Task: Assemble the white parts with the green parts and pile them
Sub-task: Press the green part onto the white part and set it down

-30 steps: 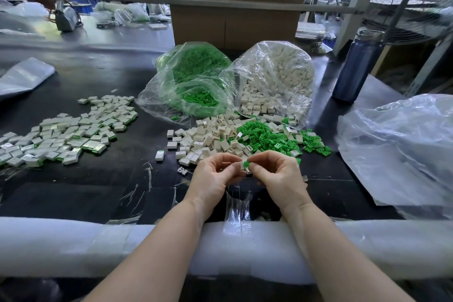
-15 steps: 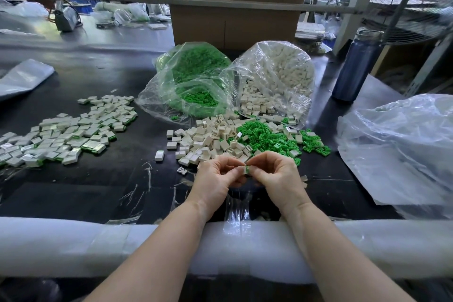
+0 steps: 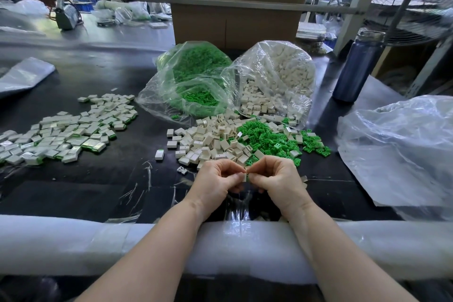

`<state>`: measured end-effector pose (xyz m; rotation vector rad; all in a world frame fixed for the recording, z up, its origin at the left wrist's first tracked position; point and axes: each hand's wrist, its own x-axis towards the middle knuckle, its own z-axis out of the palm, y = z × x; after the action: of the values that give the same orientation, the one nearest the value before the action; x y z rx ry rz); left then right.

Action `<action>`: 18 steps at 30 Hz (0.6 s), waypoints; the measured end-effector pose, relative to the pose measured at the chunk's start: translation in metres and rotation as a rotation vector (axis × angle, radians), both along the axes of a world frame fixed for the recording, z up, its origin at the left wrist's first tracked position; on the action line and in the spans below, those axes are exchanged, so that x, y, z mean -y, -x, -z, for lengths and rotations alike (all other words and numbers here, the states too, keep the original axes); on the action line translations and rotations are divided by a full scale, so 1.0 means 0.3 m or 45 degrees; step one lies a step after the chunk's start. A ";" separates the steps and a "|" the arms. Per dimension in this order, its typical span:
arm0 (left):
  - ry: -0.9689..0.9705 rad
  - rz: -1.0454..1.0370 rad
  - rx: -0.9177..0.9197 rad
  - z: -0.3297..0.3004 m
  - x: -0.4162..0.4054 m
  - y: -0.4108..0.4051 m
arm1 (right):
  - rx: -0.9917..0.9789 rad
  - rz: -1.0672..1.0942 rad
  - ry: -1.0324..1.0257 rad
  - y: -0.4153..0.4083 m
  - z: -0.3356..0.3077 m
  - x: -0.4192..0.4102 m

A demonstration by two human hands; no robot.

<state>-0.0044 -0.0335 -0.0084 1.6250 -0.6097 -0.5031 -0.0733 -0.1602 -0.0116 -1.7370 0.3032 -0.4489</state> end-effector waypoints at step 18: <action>0.121 -0.052 -0.039 -0.008 0.007 0.019 | 0.030 0.090 -0.095 -0.013 0.011 0.001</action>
<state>-0.0100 -0.0357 -0.0061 1.5346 -0.5683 -0.4611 -0.0696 -0.1605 -0.0148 -1.6511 0.3611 -0.5031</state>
